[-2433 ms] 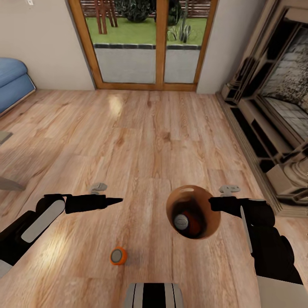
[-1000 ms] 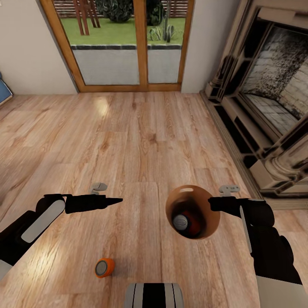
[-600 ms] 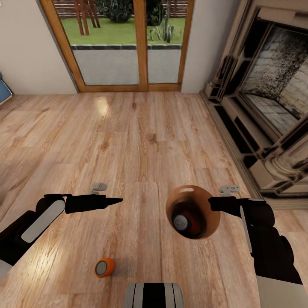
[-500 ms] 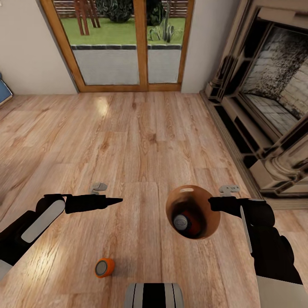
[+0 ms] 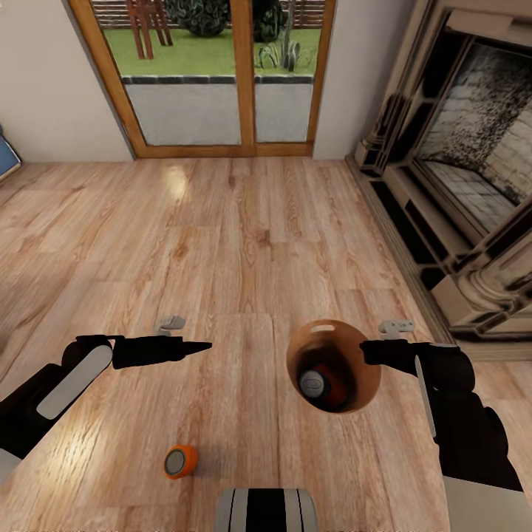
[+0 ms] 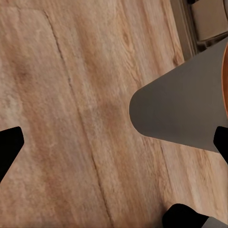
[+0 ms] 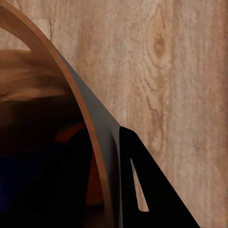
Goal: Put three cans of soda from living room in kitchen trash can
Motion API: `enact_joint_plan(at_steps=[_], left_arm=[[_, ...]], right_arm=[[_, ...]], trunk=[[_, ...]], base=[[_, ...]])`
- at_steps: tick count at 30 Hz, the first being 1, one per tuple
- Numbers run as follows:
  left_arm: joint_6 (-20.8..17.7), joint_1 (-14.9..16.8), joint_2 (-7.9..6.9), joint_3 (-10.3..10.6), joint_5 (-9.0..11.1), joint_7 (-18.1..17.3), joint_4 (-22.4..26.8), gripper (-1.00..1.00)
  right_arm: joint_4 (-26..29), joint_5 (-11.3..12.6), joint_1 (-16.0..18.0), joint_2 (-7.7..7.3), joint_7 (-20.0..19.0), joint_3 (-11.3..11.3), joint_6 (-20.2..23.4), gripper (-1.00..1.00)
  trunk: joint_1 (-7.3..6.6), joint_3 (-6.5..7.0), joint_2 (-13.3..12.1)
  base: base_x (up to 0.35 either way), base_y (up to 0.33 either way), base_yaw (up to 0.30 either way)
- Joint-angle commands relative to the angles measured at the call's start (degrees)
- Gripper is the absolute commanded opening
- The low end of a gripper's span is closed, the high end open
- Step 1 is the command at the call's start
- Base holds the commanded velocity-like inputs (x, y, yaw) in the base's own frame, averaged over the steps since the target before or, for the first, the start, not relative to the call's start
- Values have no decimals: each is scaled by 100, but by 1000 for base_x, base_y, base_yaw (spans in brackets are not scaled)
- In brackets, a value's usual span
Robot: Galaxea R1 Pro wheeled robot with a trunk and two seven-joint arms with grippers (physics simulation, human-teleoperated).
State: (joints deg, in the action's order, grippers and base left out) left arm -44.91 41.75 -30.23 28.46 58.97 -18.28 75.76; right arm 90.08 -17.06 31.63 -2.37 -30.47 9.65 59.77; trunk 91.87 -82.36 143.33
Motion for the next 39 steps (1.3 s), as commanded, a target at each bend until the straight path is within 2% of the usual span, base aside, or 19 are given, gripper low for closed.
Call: enact_joint_plan(at_steps=[1,16,25,33,39], left_arm=[[0,0,0,1,1,0,0,100],[0,0,0,2,-5,0,0,100],[0,0,0,1,-1,0,0,100],[0,0,0,-1,1,-1,0,100],[-5,0,-7,-6,1,-8,5,100]], right_arm=[[1,116,1,0,-2,-1,23,-100],[1,116,1,-8,2,-1,23,-100],[1,116,209,17,-2,-5,23,-100],[1,123,296,48,-2,-7,23,-100],[1,124,314,124,-2,-17,23,-100]], trunk=[[-1,-9,0],[-1,-135,0],[-1,-181,0],[-1,-216,0],[-1,-239,0]], base=[[0,0,0],[0,0,0],[0,0,0],[0,0,0],[0,0,0]])
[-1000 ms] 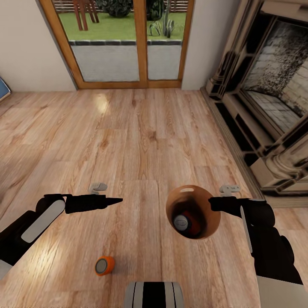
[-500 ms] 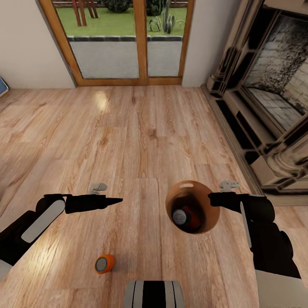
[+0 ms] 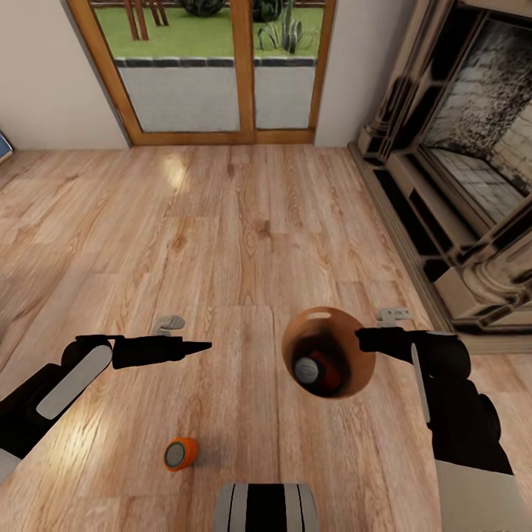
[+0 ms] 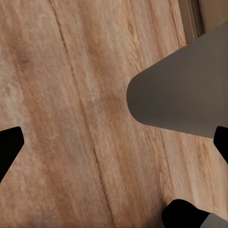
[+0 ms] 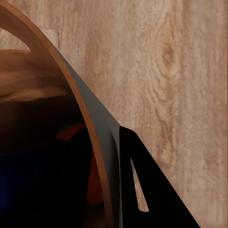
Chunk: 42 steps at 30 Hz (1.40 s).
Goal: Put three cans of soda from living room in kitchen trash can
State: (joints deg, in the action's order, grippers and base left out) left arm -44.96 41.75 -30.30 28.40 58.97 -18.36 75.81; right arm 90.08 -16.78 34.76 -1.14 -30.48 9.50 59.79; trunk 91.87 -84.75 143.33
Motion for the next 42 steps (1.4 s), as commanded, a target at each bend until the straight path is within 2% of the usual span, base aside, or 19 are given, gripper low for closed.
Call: enact_joint_plan(at_steps=[1,27,36,42], left_arm=[[-2,0,-1,-1,0,-1,1,100],[5,0,7,0,0,7,4,100],[5,0,7,2,-2,7,0,100],[5,0,7,4,-4,7,1,100]], right_arm=[[1,96,5,3,-2,-1,21,-100],[1,96,13,8,-1,-11,21,-100],[1,96,13,8,-2,-18,21,-100],[1,96,13,8,-2,-18,21,-100]], trunk=[[-1,-4,0],[-1,-90,0],[-1,-91,0],[-1,-91,0]], base=[[0,0,0],[0,0,1],[0,0,198],[0,0,54]])
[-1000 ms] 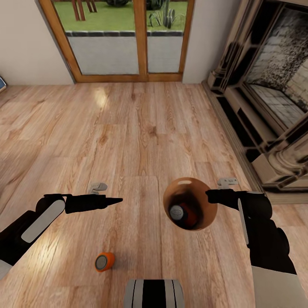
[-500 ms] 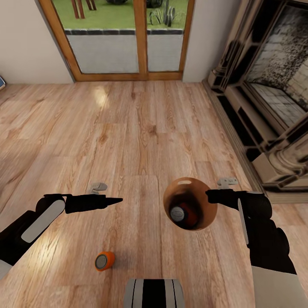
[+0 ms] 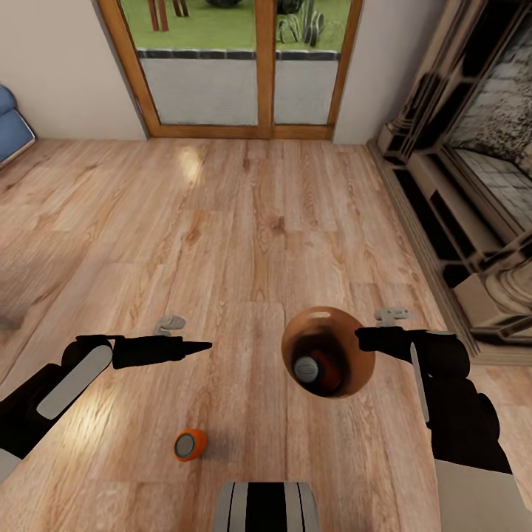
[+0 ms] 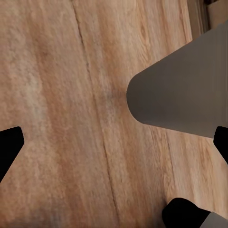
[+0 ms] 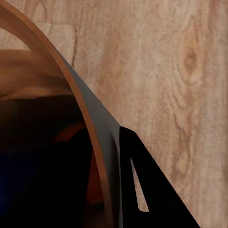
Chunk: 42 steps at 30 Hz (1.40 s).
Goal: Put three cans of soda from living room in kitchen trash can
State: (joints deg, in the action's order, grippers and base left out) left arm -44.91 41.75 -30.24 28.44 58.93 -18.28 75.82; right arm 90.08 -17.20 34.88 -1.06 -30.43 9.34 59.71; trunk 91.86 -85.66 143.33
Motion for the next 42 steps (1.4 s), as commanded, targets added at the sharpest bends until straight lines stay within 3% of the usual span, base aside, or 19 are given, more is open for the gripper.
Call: enact_joint_plan(at_steps=[1,8,10,12,16,24,29,36,38,42], left_arm=[[-3,0,0,0,0,0,-2,100],[-3,0,19,19,18,86,-38,100],[-6,0,68,122,-23,303,-122,100],[2,0,94,361,-101,589,-229,100],[12,0,110,703,-158,818,-285,100],[17,0,116,815,-131,828,-261,100],[-143,2,94,802,-75,779,-170,100],[-176,-165,170,787,-78,767,-317,100],[-242,-231,153,743,-12,718,-249,100],[-366,-275,148,722,63,639,-200,100]], right_arm=[[1,138,1,1,-6,-3,29,-100],[1,138,1,-5,-6,-3,29,-100],[1,138,1,-3,-6,-3,29,-100],[1,138,1,-1,-6,-3,29,-100],[1,138,1,0,-6,-3,29,-100],[1,138,1,-14,-6,3,29,-100],[1,-232,1,-26,-6,41,29,-100],[1,-795,1,-34,-13,41,29,-100],[1,-990,1,17,-41,23,26,-100],[1,-1111,1,27,-56,24,29,-100]], trunk=[[-1,0,0],[-1,0,0],[-1,0,0],[-1,0,0],[-1,0,0],[-1,0,0],[0,0,1],[0,0,1],[1,-1,1],[1,-1,1]], base=[[0,0,6],[0,0,1],[0,0,0],[0,0,0],[0,0,0],[0,0,0],[0,0,0],[0,0,0],[0,0,0],[0,0,0]])
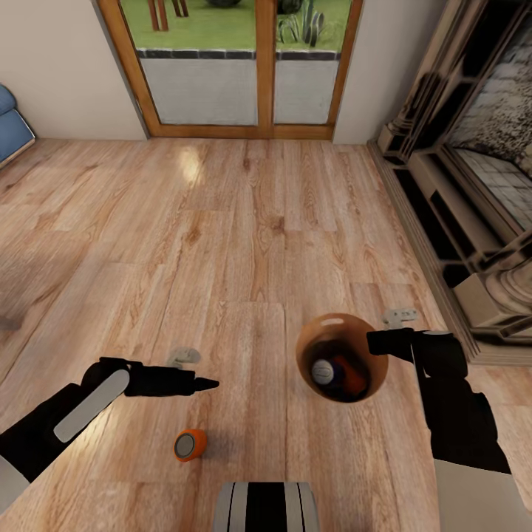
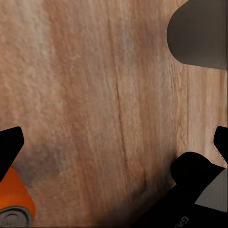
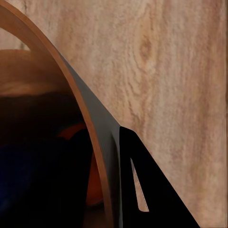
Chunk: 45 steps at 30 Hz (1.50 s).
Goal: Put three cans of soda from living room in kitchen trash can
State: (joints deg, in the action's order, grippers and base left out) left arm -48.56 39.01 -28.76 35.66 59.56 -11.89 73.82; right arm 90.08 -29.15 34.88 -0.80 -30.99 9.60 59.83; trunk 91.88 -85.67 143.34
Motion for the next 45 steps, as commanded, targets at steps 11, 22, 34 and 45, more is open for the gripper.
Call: enact_joint_plan(at_steps=[11,22,34,45], left_arm=[[-160,-165,95,-125,-164,86,32,100],[-55,-130,-45,-175,-155,56,-97,100],[149,-239,13,-357,92,-183,-256,100],[344,-302,164,-384,171,-265,-453,100]], right_arm=[[1,-301,1,32,-306,32,17,-100],[1,-517,2,53,-532,42,17,-100],[1,-880,6,232,-727,83,17,-100],[1,-1030,1,518,-804,150,17,-100]], trunk=[[0,0,1],[1,-1,1],[1,-1,1],[2,-1,1]], base=[[0,0,0],[0,0,0],[0,0,0],[0,0,0]])
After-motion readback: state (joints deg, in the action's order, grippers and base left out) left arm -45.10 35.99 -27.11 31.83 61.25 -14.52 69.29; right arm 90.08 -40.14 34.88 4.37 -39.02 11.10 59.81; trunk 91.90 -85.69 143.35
